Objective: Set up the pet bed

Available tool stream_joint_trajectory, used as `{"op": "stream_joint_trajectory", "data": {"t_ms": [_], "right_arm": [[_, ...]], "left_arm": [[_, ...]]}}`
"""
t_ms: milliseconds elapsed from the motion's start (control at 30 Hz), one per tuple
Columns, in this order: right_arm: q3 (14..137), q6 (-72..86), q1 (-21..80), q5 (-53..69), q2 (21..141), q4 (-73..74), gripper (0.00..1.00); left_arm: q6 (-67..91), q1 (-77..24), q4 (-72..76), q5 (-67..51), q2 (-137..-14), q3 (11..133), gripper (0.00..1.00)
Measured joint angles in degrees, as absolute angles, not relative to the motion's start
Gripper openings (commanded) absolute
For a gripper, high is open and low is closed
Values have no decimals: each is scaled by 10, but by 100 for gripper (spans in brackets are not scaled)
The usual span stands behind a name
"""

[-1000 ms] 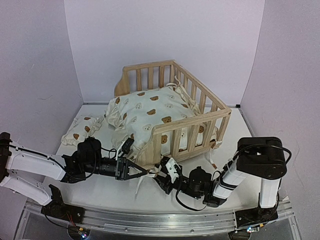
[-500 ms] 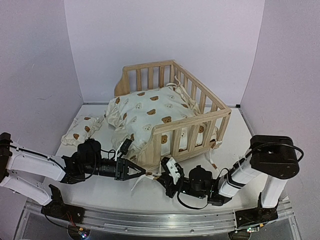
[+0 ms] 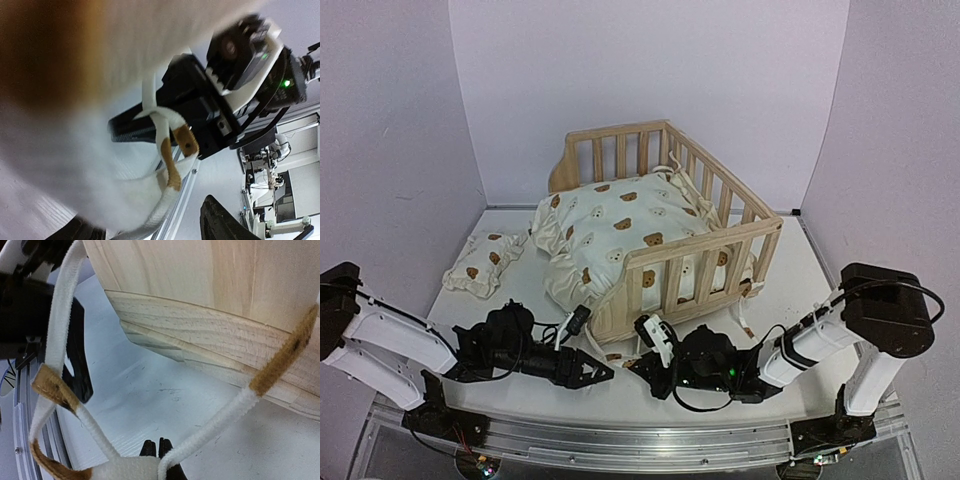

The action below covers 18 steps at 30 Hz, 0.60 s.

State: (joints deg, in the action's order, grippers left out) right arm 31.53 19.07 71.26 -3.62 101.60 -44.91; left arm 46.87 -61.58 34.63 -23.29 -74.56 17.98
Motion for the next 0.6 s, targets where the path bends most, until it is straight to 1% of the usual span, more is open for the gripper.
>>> {"op": "stream_joint_trajectory", "data": {"t_ms": [67,100,133,233,333,467,600], "right_arm": [[320,194,713,-36,1015,-440,0],[321,195,713,-36,1015,-437,0],[321,196,713,-35,1014,-433,0],[324,197,713,-34,1008,-417,0],[327,198,713,-32,995,-390,0],[331,198,713,-27,962,-333,0],[371,184,717,-22,945,-264,0]], "left_arm": [[459,-629,346,-232,-764,180,60],[455,-635,349,-228,-771,180,55],[451,-637,351,-224,-773,180,47],[449,-638,356,-220,-772,179,19],[451,-638,359,-207,-763,171,0],[451,-638,327,-168,-708,162,0],[456,-640,273,-120,-620,157,0]]}}
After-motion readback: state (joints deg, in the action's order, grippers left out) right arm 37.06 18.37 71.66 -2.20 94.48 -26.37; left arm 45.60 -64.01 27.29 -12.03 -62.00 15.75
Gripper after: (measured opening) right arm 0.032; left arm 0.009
